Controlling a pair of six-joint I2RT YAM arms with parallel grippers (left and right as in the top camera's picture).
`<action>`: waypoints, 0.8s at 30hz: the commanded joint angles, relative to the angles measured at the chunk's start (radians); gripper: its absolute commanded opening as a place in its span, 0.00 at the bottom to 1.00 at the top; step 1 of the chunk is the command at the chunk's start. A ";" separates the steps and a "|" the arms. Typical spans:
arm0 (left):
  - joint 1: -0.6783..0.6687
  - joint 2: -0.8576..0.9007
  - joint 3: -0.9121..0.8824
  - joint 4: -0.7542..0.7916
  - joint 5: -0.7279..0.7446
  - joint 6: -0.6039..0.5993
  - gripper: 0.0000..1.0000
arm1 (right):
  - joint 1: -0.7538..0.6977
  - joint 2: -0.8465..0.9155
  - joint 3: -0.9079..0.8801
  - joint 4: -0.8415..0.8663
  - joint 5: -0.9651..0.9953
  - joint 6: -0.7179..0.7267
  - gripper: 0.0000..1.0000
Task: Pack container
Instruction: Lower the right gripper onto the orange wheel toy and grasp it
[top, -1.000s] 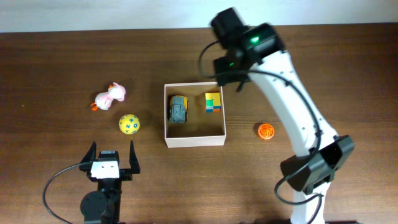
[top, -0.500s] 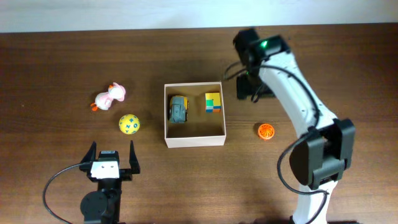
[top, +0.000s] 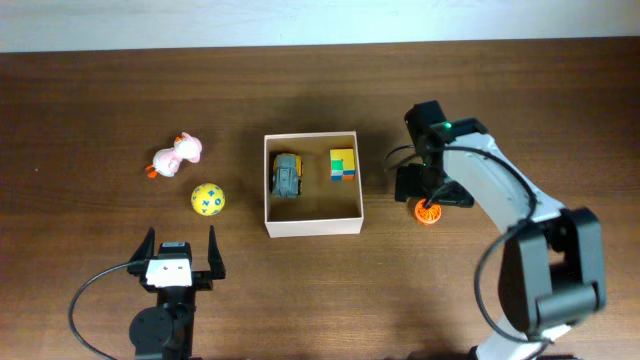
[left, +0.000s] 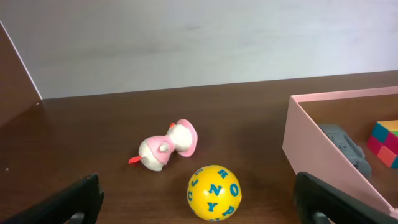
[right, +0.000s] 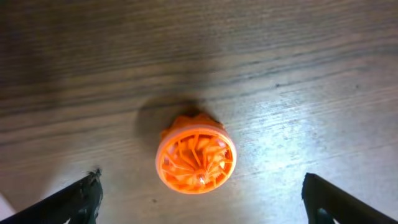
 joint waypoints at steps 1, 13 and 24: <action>0.004 -0.008 -0.003 -0.005 0.008 0.016 0.99 | -0.002 -0.052 -0.074 0.067 -0.075 -0.045 1.00; 0.004 -0.008 -0.003 -0.005 0.008 0.016 0.99 | -0.055 -0.052 -0.228 0.225 -0.154 -0.074 1.00; 0.004 -0.008 -0.003 -0.005 0.008 0.016 0.99 | -0.066 -0.052 -0.230 0.260 -0.139 -0.111 0.87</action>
